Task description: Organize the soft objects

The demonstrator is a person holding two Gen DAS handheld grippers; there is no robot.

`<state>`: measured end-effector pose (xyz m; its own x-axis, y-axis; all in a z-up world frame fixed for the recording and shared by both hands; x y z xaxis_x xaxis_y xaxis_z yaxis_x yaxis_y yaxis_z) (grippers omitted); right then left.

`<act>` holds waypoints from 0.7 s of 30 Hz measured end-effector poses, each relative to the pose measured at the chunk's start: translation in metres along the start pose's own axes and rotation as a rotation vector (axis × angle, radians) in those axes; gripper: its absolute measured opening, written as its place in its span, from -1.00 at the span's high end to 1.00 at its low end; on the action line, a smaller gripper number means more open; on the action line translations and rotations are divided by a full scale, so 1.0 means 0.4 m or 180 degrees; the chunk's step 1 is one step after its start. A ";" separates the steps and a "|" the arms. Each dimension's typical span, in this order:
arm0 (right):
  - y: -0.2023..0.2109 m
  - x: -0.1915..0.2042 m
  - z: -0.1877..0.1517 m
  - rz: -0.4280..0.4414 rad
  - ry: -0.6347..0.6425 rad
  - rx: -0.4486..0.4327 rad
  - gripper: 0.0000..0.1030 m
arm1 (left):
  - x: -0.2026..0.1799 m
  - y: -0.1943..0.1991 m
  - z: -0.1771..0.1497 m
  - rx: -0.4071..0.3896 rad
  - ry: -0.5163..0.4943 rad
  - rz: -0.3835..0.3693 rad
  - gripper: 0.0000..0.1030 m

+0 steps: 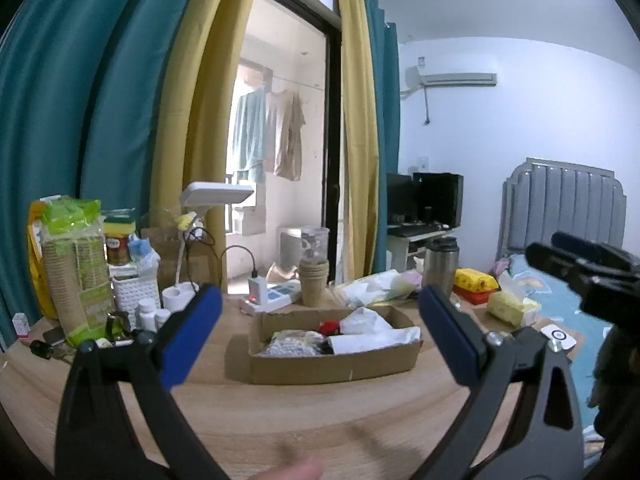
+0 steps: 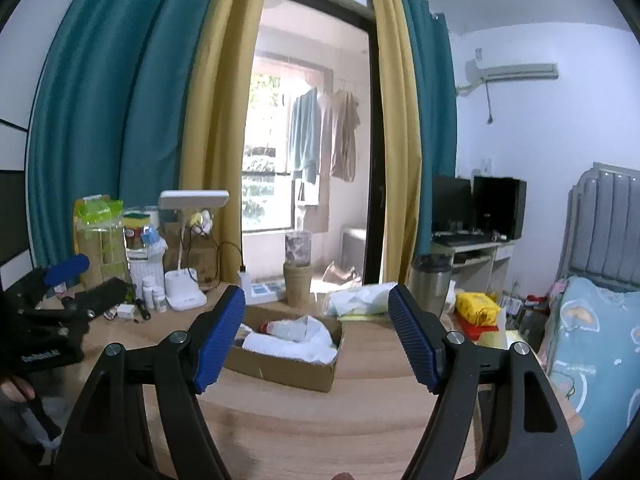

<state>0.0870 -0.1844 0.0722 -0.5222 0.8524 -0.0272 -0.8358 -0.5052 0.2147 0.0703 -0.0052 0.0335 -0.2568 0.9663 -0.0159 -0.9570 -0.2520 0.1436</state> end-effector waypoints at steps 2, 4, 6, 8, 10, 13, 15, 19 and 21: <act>0.000 -0.001 -0.001 -0.0001 0.0005 0.0009 -0.50 | 0.001 -0.001 0.002 -0.0012 0.0008 0.0038 -0.94; -0.002 -0.002 -0.004 0.0001 -0.0004 0.0033 -0.50 | 0.002 0.001 0.003 -0.0036 0.0022 0.0044 -0.94; -0.007 -0.002 -0.009 0.0007 -0.0013 0.0072 -0.50 | 0.001 0.008 0.006 -0.0064 0.0029 0.0003 -0.94; -0.008 -0.005 -0.013 0.0028 -0.0041 0.0092 -0.50 | -0.001 0.013 0.009 -0.0090 0.0013 -0.0004 -0.94; -0.013 -0.006 -0.014 0.0047 -0.0073 0.0090 -0.50 | -0.001 0.013 0.010 -0.0094 0.0013 -0.0024 -0.94; -0.014 -0.006 -0.015 0.0055 -0.0085 0.0092 -0.50 | 0.000 0.010 0.009 -0.0078 0.0022 -0.0027 -0.94; -0.015 -0.007 -0.017 0.0062 -0.0091 0.0097 -0.50 | 0.002 0.008 0.007 -0.0060 0.0031 -0.0028 -0.94; -0.018 -0.010 -0.024 0.0077 -0.0095 0.0123 -0.50 | 0.003 0.011 0.005 -0.0051 0.0043 -0.0051 -0.94; -0.019 -0.011 -0.025 0.0083 -0.0093 0.0130 -0.50 | 0.007 0.011 0.006 -0.0049 0.0059 -0.0040 -0.94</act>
<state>0.0939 -0.1857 0.0609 -0.5379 0.8430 0.0073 -0.8142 -0.5218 0.2547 0.0656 -0.0037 0.0363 -0.2472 0.9683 -0.0360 -0.9621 -0.2409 0.1279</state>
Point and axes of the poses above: each gripper's, at about its wrist camera, not at the fingertips, and y roughly against the way its jaws point, x to its left, z to its top, the point moved 7 cm from there along -y, roughly the way its jaws point, and after that the axes turned 11 degrees about z, right-handed, at the moved point
